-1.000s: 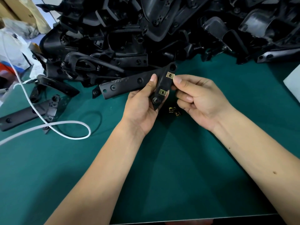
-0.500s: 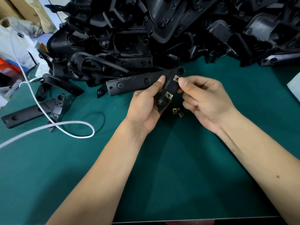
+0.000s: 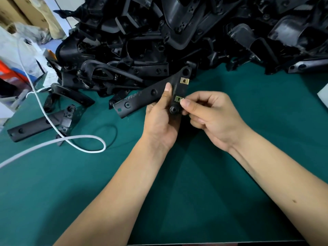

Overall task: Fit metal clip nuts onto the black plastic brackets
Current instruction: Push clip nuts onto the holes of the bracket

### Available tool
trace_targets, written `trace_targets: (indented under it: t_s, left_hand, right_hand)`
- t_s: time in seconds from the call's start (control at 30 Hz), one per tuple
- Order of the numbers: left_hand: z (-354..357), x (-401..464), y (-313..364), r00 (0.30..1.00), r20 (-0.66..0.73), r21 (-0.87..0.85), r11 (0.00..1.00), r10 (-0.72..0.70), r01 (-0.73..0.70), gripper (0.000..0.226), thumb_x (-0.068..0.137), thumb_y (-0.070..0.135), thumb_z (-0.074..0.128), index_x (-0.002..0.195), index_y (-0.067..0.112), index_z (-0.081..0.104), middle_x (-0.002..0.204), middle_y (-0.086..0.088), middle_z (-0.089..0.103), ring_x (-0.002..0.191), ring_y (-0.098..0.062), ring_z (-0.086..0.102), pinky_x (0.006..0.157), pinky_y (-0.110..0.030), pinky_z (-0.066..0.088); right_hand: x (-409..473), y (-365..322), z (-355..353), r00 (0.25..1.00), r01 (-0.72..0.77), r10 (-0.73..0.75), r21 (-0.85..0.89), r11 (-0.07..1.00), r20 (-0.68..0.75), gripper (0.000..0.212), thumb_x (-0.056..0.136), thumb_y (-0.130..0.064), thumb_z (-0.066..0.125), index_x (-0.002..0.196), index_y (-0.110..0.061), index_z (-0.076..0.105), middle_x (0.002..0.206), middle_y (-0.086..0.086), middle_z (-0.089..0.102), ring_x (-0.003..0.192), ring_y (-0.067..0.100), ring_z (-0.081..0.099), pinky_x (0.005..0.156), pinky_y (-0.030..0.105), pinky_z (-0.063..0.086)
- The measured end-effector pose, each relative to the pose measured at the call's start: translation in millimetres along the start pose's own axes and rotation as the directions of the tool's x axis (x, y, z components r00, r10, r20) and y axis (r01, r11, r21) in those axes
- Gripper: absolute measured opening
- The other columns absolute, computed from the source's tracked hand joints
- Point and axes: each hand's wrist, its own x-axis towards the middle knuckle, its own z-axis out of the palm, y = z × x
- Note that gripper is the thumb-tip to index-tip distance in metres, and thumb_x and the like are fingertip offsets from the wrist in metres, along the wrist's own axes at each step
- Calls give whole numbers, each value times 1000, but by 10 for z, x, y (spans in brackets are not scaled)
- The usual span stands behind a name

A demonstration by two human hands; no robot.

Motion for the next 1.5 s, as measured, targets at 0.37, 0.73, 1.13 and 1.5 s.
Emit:
trace_targets:
  t_s: [0.37, 0.73, 1.13, 1.5]
  left_hand:
    - [4, 57, -53, 987, -92, 3, 992, 128, -129, 26, 100, 18, 68, 119, 1, 63, 97, -15, 71, 91, -31, 68, 89, -50, 60]
    - [-14, 91, -142, 927, -195, 105, 947, 320, -304, 24, 96, 14, 73, 112, -4, 70, 108, -14, 77, 100, -28, 75, 94, -46, 60]
    - [512, -84, -314, 773, 41, 329, 722, 634, -609, 10, 88, 31, 75, 96, 27, 70, 93, 8, 75, 93, -13, 72, 86, -34, 57]
    - [2028, -1159, -1145, 515, 633, 131, 575, 578, -807, 9, 92, 3, 72, 88, 9, 67, 78, -9, 72, 74, -33, 72, 65, -46, 58]
  right_hand:
    - [29, 0, -72, 984, 132, -168, -392, 910, -58, 14, 98, -16, 70, 89, -8, 77, 57, -19, 61, 54, -2, 55, 56, 10, 41]
    - [7, -43, -44, 963, 222, -269, -528, 820, -12, 26, 95, -32, 74, 77, -14, 76, 68, -3, 72, 65, 11, 67, 61, 27, 51]
    - [-190, -409, -365, 865, 161, -352, -466, 870, -358, 24, 83, -40, 81, 71, -20, 78, 62, 0, 70, 58, 11, 61, 57, 32, 49]
    - [-1956, -1426, -1790, 265, 319, -595, -513, 797, -759, 19, 88, -20, 77, 76, -10, 65, 69, 12, 61, 62, 21, 64, 55, 28, 54]
